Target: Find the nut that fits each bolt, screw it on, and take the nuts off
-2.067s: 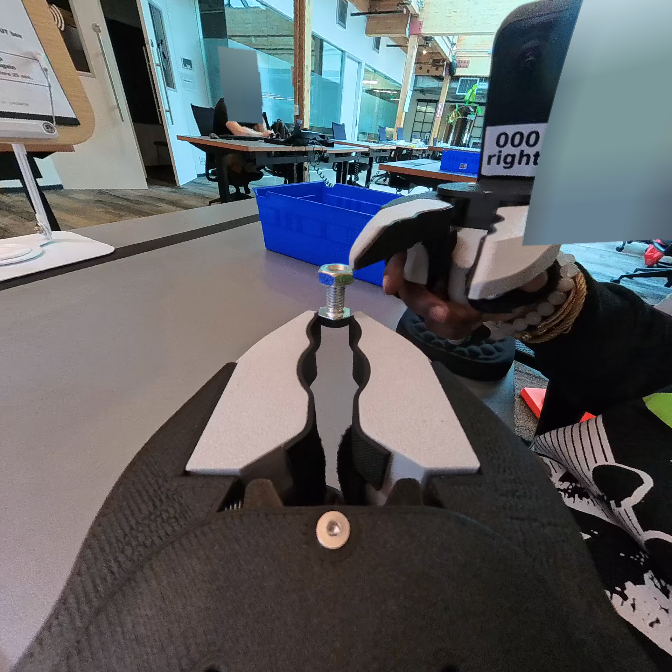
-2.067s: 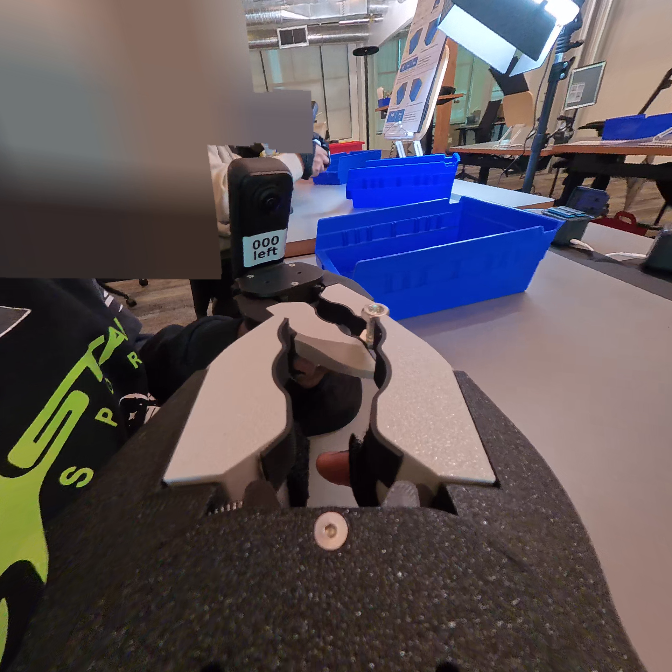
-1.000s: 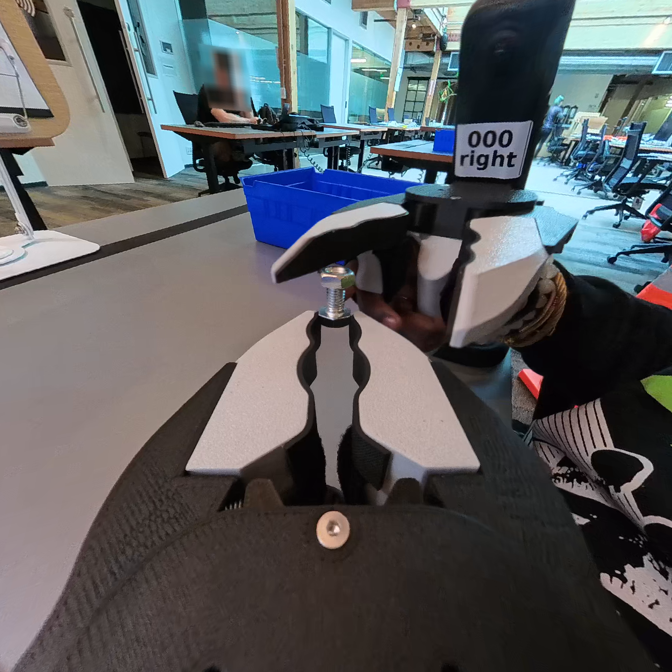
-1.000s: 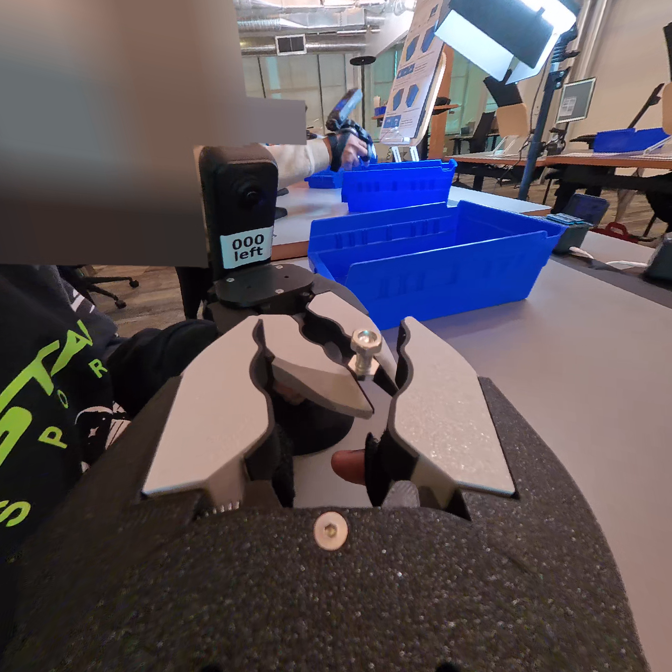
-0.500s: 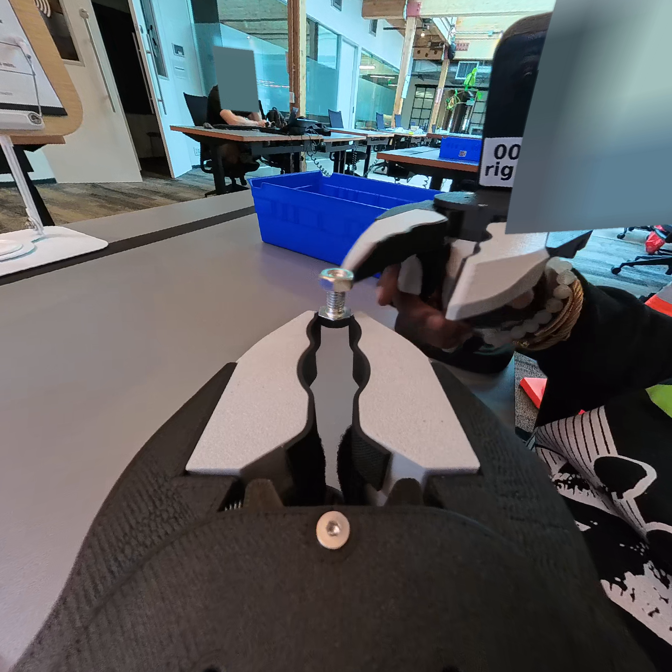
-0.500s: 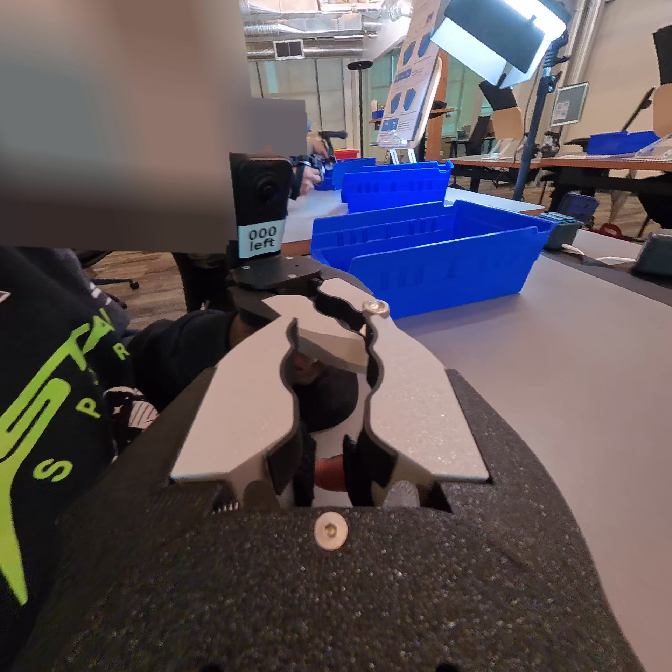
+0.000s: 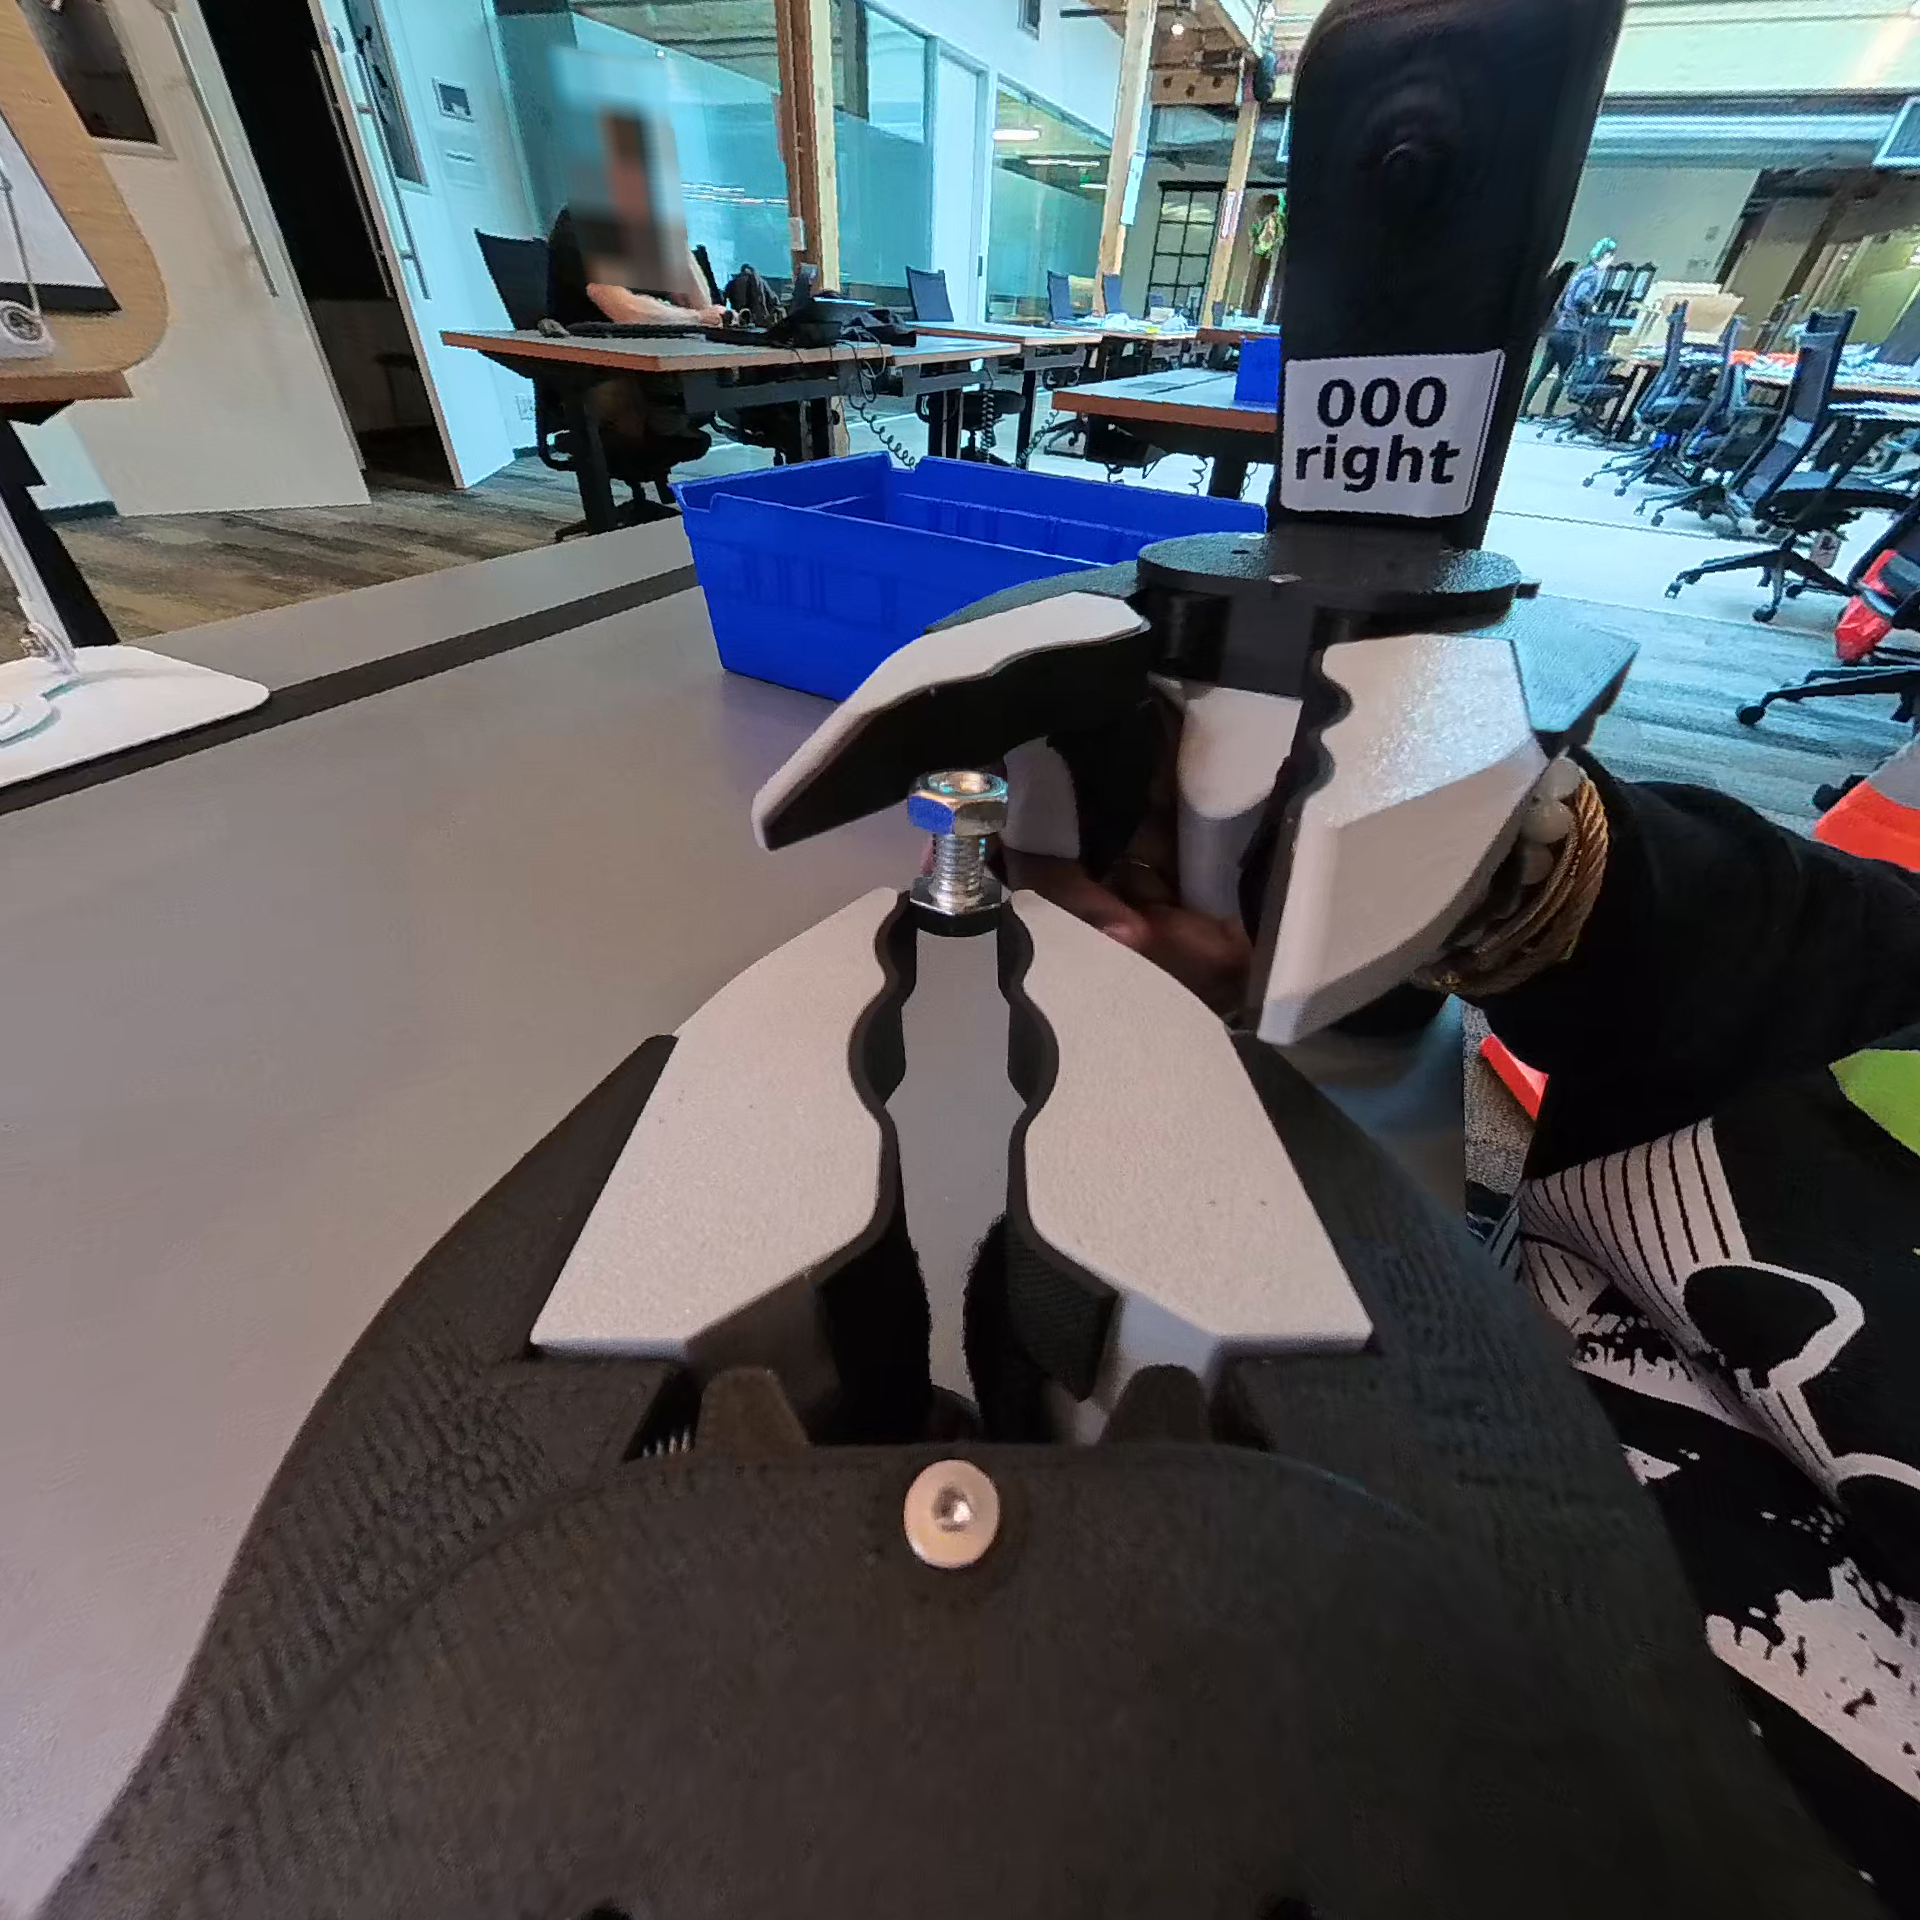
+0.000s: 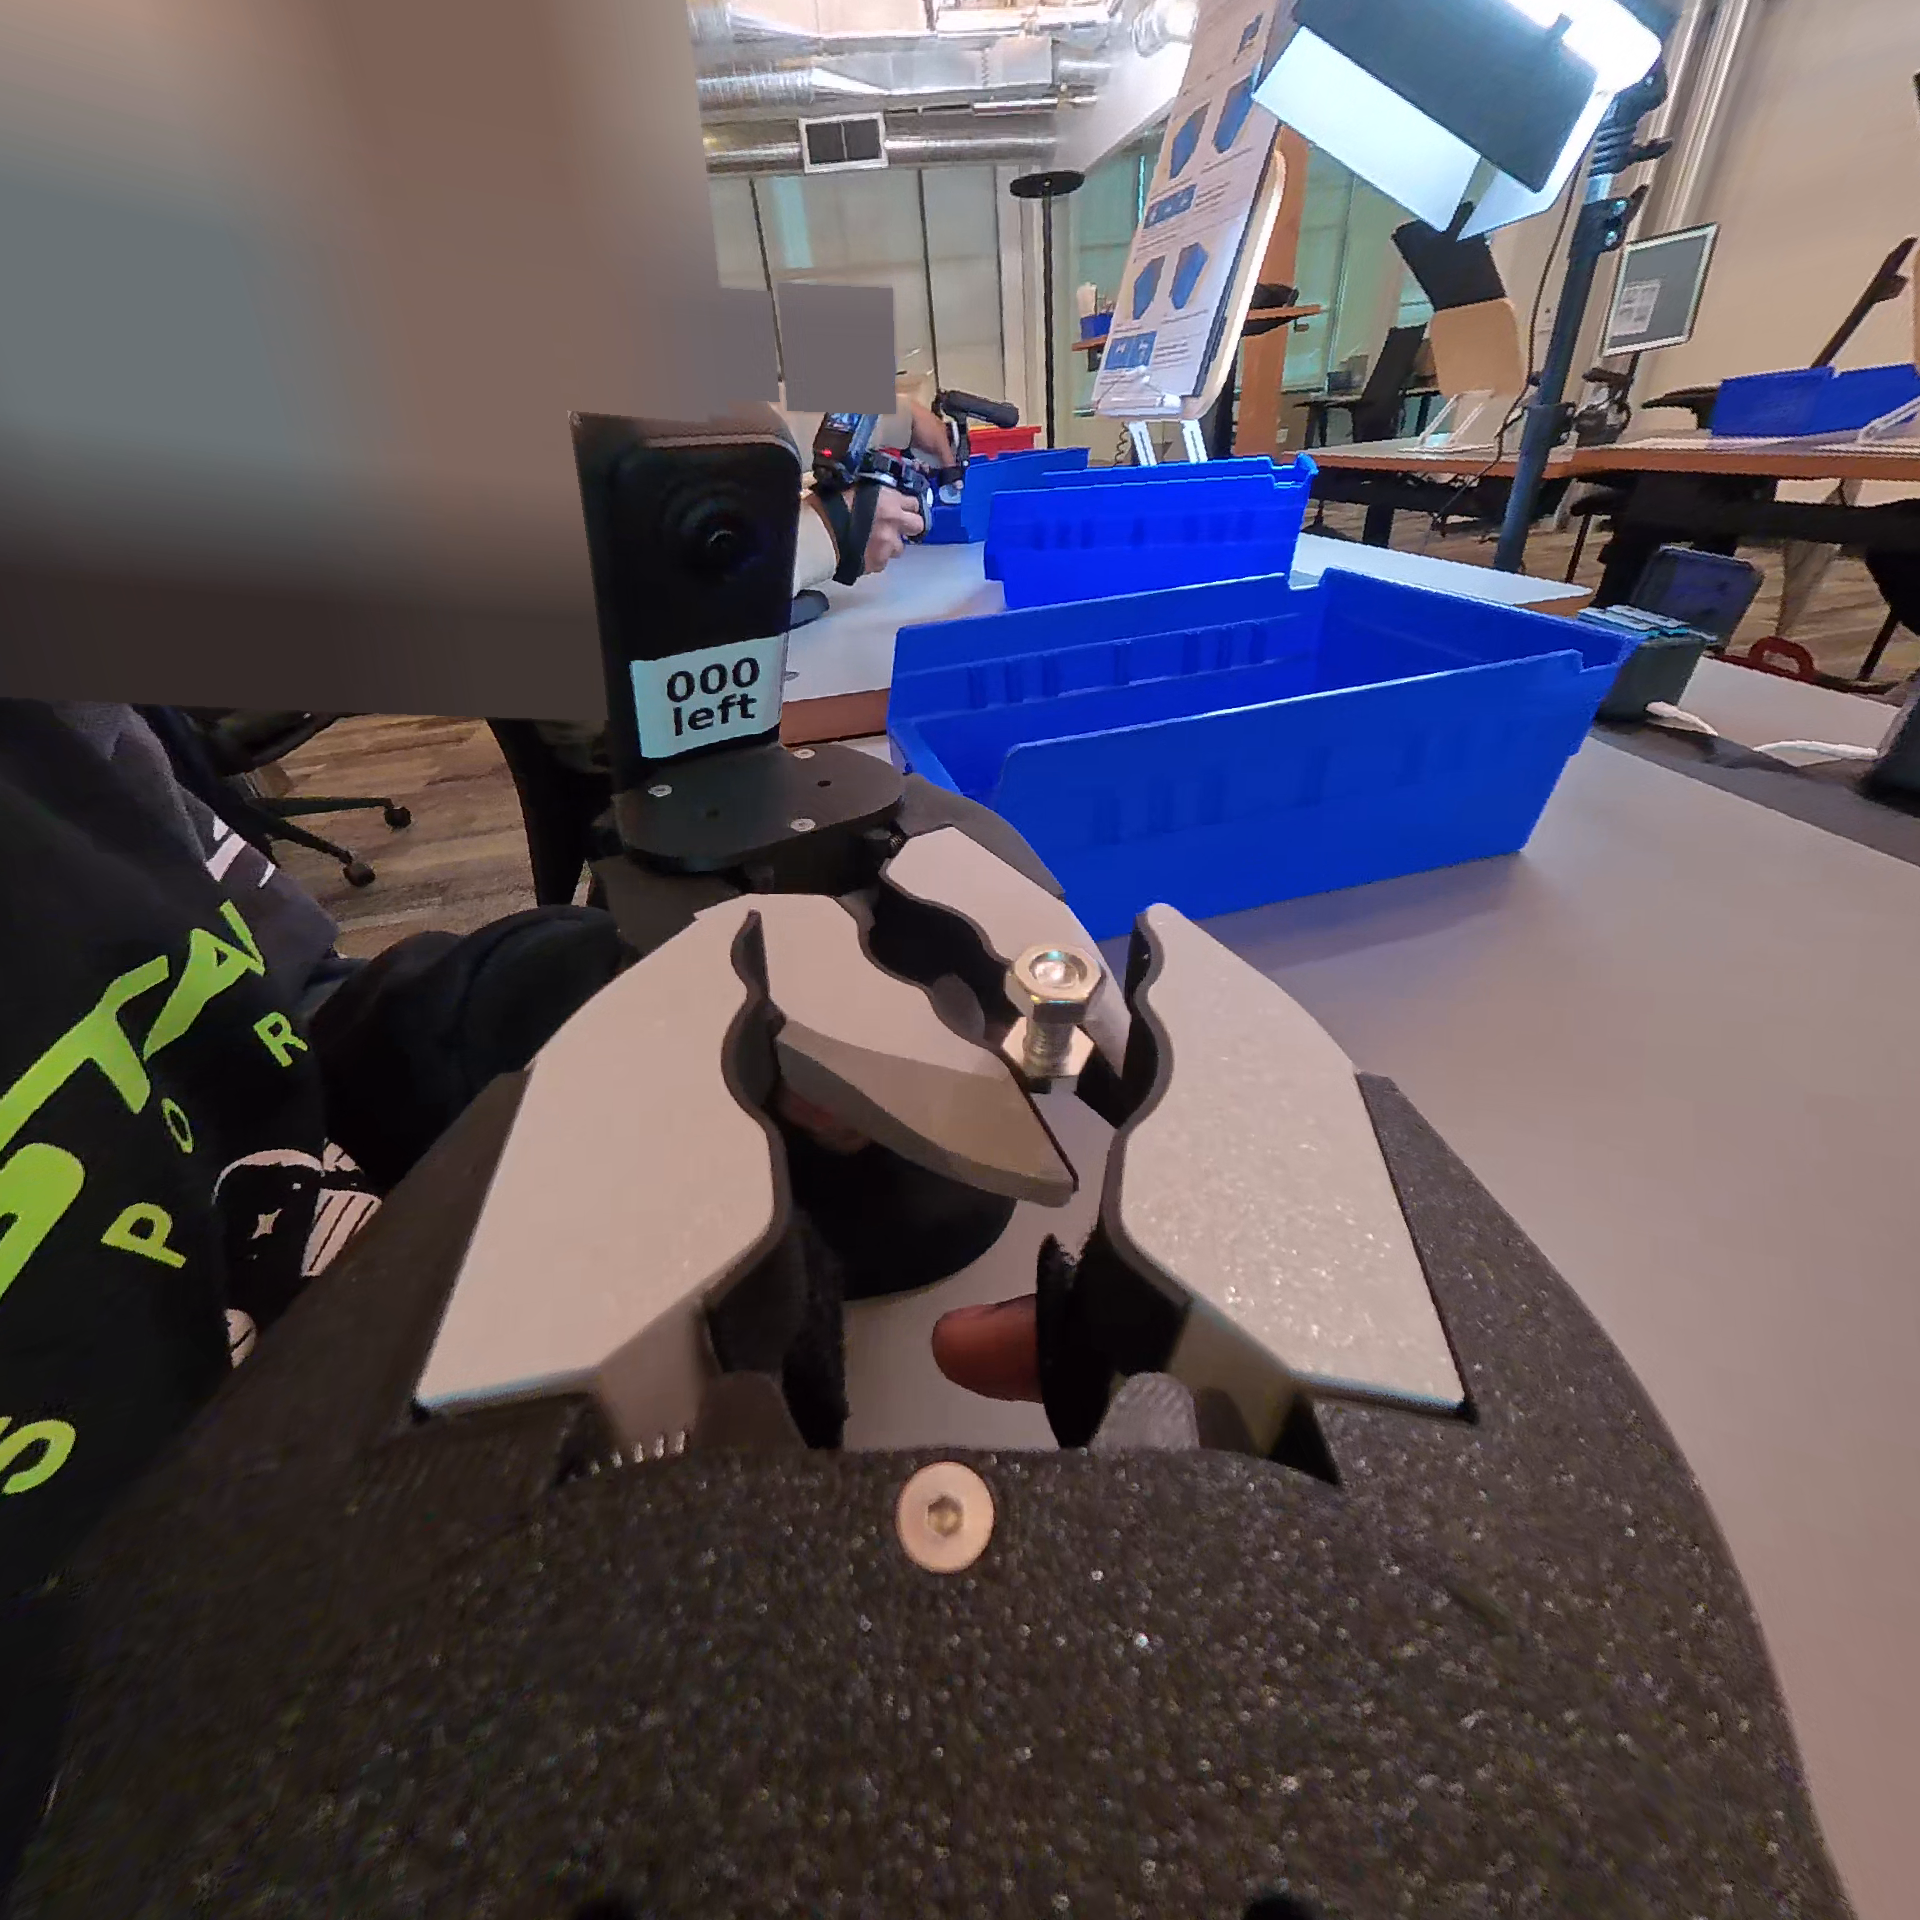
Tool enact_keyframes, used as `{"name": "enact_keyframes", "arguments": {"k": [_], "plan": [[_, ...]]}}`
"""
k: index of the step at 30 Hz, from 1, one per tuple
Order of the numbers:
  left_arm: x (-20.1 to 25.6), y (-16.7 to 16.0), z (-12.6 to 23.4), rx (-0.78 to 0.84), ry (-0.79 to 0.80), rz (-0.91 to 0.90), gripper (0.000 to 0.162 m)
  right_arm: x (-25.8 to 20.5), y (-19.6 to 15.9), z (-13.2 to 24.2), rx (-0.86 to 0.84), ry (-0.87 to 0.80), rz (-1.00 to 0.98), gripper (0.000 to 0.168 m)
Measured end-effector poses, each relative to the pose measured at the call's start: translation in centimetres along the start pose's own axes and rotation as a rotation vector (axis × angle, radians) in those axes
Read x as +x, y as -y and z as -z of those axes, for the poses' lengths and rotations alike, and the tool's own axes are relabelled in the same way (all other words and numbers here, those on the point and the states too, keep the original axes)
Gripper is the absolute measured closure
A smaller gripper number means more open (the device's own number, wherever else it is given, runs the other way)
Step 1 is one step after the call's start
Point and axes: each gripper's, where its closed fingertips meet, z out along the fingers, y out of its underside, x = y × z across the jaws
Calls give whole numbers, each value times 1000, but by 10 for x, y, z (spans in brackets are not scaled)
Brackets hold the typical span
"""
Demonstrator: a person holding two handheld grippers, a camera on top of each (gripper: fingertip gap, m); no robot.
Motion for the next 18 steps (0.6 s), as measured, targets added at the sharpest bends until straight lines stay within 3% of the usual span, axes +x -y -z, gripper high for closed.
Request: {"name": "enact_keyframes", "arguments": {"k": [8, 12, 15, 18], "plan": [[-4, 2, 2, 20, 16, 19, 147, 0, 1, 14, 16, -26, -9, 116], [-5, 3, 3, 26, 22, 28, 147, -2, 2, 26, 32, -21, -10, 141], [-5, 2, 2, 21, 19, 24, 147, 1, 6, 30, 58, -34, -16, 141], [-3, 2, 1, 14, 16, 14, 147, 7, 6, 24, 61, -56, -17, 120]]}}
